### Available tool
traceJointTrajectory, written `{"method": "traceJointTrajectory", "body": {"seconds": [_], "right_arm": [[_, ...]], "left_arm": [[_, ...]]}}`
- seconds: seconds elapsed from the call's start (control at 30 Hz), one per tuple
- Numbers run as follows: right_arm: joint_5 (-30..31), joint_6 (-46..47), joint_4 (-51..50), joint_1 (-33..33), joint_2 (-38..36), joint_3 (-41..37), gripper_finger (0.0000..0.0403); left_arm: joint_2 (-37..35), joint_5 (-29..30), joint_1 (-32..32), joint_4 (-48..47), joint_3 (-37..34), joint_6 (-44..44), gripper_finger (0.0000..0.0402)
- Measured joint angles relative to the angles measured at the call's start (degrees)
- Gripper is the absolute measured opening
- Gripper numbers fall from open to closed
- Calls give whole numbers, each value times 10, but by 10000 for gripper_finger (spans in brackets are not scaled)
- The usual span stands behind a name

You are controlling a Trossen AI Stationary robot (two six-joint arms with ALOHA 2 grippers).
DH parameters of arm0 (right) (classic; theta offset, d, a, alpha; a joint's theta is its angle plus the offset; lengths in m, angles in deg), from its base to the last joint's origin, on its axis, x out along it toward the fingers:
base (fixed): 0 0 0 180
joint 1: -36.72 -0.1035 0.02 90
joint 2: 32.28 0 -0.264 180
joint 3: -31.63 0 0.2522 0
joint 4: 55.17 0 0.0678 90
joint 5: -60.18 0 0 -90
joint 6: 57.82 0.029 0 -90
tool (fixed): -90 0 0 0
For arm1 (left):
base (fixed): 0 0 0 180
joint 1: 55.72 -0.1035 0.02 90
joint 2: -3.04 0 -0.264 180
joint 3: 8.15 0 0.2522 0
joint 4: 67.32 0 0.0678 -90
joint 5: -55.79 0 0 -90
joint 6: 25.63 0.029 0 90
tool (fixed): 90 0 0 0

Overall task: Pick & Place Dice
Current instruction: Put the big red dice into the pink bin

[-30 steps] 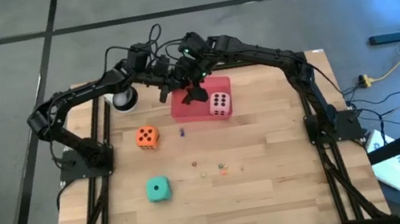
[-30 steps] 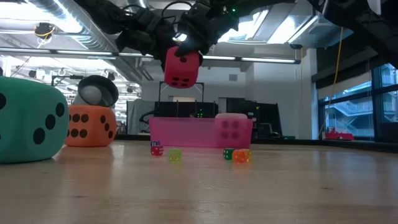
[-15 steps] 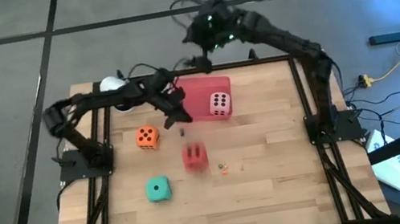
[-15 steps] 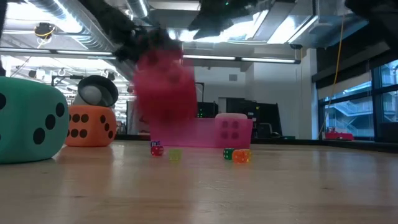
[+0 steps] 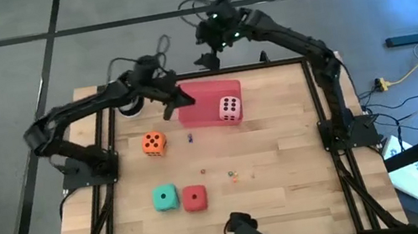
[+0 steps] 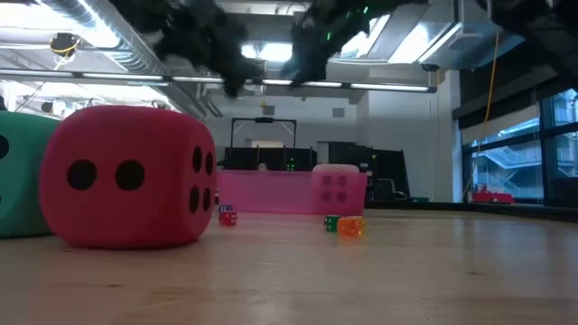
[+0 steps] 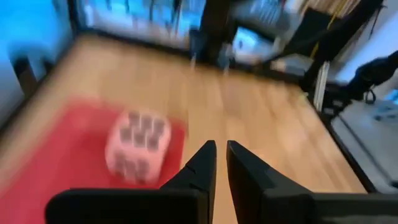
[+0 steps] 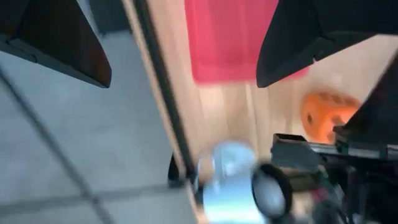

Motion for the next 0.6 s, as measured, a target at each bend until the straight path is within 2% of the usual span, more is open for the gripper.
{"method": "traceJointTrajectory", "body": {"seconds": [0.27, 0.43, 0.6], "right_arm": [[-4, -11, -1, -18, -10, -2, 400], [-51, -2, 30, -33, -31, -2, 400], [-61, 24, 72, -46, -86, -1, 400]], "left_arm": [[-96, 94, 29, -7, -4, 26, 40], [-132, 147, 31, -19, -3, 40, 36], [-164, 148, 21, -19, -3, 41, 38]]}}
